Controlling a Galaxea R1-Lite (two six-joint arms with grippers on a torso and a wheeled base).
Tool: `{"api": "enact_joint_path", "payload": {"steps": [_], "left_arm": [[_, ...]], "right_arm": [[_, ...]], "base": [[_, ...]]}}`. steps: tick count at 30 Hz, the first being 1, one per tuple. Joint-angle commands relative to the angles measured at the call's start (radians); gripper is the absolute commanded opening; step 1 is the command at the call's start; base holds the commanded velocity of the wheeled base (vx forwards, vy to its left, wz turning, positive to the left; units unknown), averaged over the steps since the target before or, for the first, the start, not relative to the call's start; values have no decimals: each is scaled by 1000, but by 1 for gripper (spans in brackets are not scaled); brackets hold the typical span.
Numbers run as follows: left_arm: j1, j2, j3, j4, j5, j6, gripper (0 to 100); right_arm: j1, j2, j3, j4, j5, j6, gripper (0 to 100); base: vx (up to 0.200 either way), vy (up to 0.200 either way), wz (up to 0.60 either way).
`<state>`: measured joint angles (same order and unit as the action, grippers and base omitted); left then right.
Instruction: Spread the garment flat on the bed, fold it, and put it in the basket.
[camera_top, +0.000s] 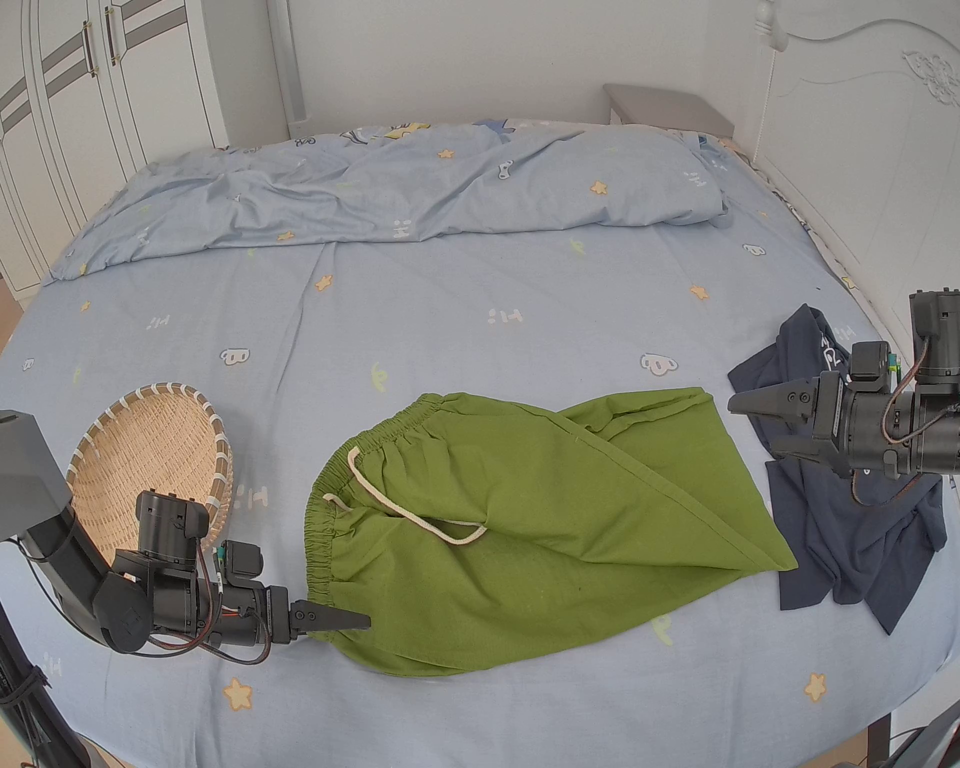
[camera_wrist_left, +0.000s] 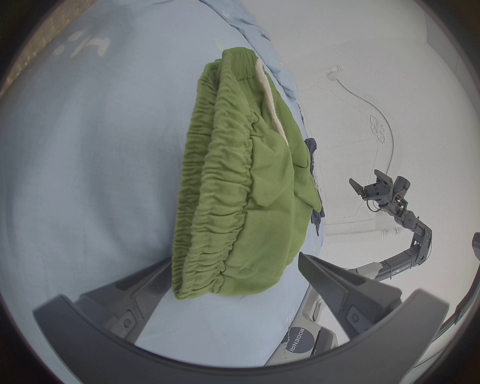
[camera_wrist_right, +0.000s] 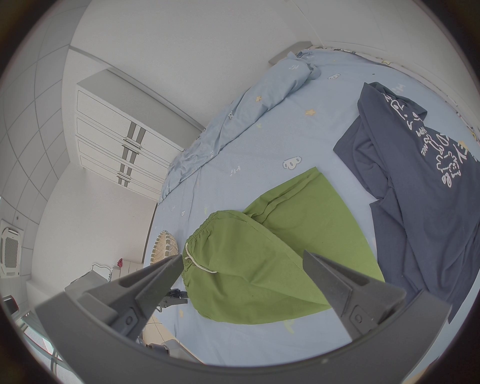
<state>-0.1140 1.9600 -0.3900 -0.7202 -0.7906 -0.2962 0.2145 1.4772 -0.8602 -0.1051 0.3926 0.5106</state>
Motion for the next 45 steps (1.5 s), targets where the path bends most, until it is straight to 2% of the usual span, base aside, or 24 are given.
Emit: {"api": "enact_joint_path", "payload": {"steps": [1,3,4,17,23,31,37,45], "left_arm": [[1,20,5,1,5,-1,100],[4,20,8,-1,5,-1,100],[5,20,7,-1,5,-1,0],[48,19,2,-4,5,0,0],[100,-55,72,7,-1,-17,0],[211,-178,197,16,-133,-38,0],[229,-197,269,7,-136,-31,0],[267,-199,286,2,-139,-27,0]], "right_arm": [[2,3,0,-1,2,0,100],[2,3,0,-1,0,0,100],[2,3,0,-1,0,0,100],[2,3,4,-1,2,0,100],[2,-3,18,8,5,0,100],[-17,-5,145,13,3,-63,100],[-24,-6,274,10,5,-129,100],[-23,9,386,2,9,-184,100]], "base": [[0,0,0],[0,0,0],[0,0,0],[0,0,0],[0,0,0],[0,0,0],[0,0,0],[0,0,0]]}}
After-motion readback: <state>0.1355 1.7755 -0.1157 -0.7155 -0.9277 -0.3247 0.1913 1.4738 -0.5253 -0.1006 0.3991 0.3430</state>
